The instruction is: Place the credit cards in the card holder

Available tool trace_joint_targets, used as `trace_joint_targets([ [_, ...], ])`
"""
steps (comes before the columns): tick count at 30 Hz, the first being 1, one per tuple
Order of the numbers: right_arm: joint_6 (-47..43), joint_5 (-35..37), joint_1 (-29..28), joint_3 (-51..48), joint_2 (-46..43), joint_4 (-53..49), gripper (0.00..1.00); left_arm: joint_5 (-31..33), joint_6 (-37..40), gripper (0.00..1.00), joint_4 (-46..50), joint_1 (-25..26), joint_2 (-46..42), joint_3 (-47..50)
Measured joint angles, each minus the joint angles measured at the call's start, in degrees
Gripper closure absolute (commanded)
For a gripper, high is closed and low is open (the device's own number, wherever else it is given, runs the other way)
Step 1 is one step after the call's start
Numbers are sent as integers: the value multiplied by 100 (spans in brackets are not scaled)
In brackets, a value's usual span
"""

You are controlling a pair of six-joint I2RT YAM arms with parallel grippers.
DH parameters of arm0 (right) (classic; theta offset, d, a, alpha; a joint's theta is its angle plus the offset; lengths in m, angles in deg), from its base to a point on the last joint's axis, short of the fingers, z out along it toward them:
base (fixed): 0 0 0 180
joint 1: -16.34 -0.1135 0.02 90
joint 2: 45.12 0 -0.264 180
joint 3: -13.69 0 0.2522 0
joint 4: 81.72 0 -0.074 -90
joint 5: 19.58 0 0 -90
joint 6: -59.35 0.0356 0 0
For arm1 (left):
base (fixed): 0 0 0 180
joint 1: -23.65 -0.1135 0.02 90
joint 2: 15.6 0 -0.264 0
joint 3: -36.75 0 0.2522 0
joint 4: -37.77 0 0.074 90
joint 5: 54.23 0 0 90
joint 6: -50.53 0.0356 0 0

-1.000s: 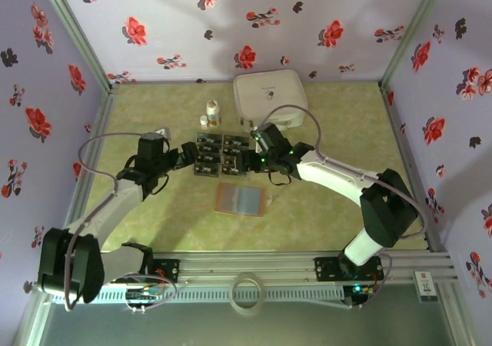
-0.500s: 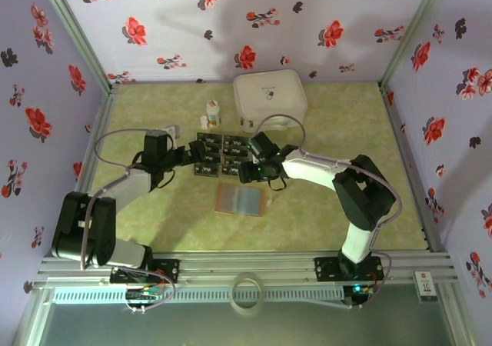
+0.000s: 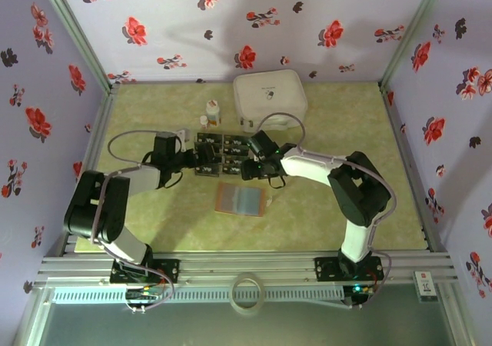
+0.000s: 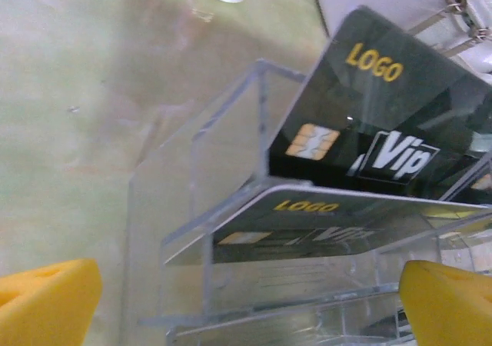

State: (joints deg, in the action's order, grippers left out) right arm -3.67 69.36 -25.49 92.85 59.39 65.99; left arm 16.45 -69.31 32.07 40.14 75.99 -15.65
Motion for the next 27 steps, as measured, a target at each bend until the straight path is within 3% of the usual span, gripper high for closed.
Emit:
trace_joint_targets([
  [13, 20, 245, 649, -562, -337, 247, 35, 87, -238, 0, -372, 752, 815, -743],
  [27, 2, 219, 1794, -1493, -1207, 363, 35, 173, -542, 0, -391, 1622, 1609, -1910],
])
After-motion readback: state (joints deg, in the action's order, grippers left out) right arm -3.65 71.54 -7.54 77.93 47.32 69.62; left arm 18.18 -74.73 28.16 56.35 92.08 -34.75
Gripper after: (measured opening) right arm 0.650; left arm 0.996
